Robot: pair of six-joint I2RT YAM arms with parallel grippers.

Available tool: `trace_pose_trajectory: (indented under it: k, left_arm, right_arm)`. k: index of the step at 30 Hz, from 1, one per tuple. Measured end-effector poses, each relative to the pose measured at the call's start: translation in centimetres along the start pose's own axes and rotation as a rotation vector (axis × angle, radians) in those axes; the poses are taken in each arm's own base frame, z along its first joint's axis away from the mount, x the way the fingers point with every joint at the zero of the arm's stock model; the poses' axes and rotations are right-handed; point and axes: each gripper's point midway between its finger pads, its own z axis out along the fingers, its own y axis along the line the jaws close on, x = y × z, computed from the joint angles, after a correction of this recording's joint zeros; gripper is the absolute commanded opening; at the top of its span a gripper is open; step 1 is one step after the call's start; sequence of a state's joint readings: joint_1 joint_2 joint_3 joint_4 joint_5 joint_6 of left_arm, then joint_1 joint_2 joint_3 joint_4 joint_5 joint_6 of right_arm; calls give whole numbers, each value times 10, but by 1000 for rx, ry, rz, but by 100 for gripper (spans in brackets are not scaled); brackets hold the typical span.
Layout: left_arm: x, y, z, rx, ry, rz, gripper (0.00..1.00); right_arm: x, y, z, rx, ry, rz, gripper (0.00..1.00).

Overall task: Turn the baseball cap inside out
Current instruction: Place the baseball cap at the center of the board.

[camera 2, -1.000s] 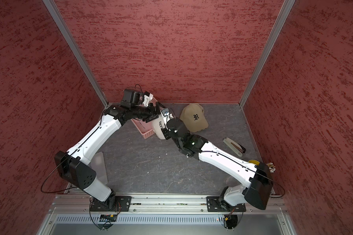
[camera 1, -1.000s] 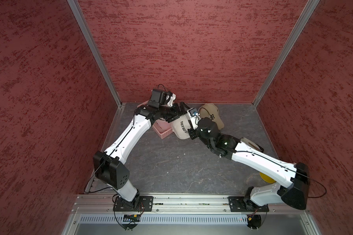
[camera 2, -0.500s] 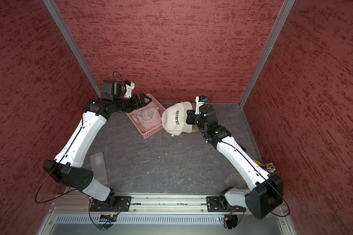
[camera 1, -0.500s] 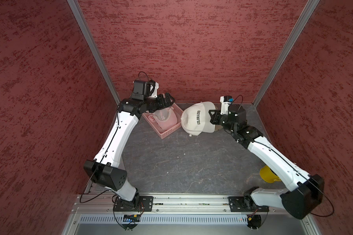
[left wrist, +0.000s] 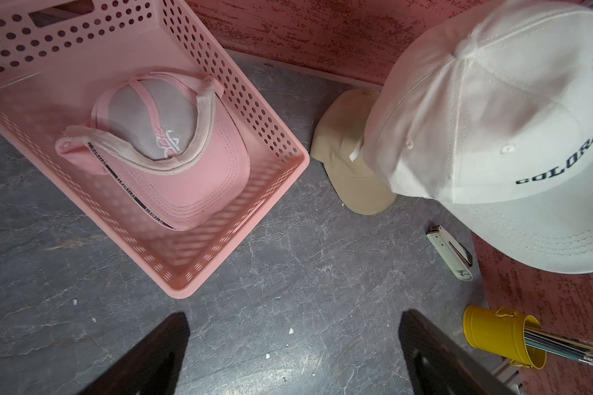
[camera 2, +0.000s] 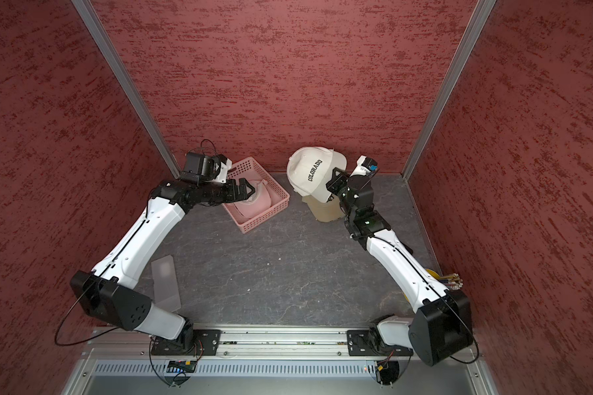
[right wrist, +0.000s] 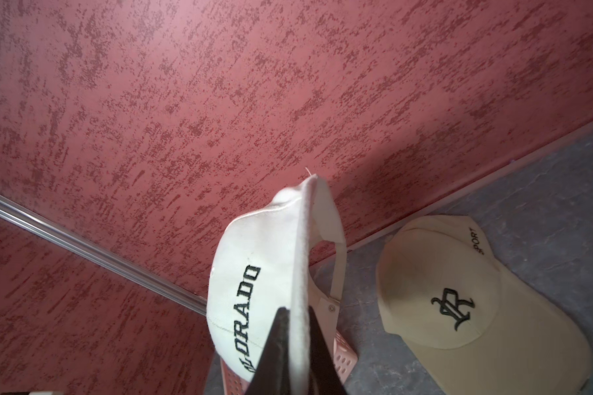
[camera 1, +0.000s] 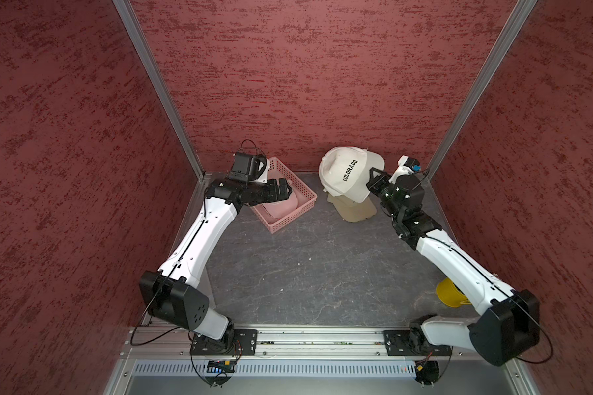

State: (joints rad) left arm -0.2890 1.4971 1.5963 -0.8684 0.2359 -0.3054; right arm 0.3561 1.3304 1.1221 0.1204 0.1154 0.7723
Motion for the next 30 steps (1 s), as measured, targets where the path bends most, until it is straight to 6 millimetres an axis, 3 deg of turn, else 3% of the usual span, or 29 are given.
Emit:
trace_pose_trajectory:
  k: [4,9,16,30]
  left_arm:
    - [-7,4,-17,-9,-47,18,100]
    - [-19,21,-36,-38,-100,11,100]
    - [-25,34,-42,-60,-118,-7,100]
    - [-35,30,-43,-53,-130,9,100]
  right_arm:
    - [27,9,1,-59,147,23,0]
    - [64,25,-13,-159,394,58,0]
    - [96,43,-30,-308,646,172,0]
    - [206,21,-20,-356,990,296,0]
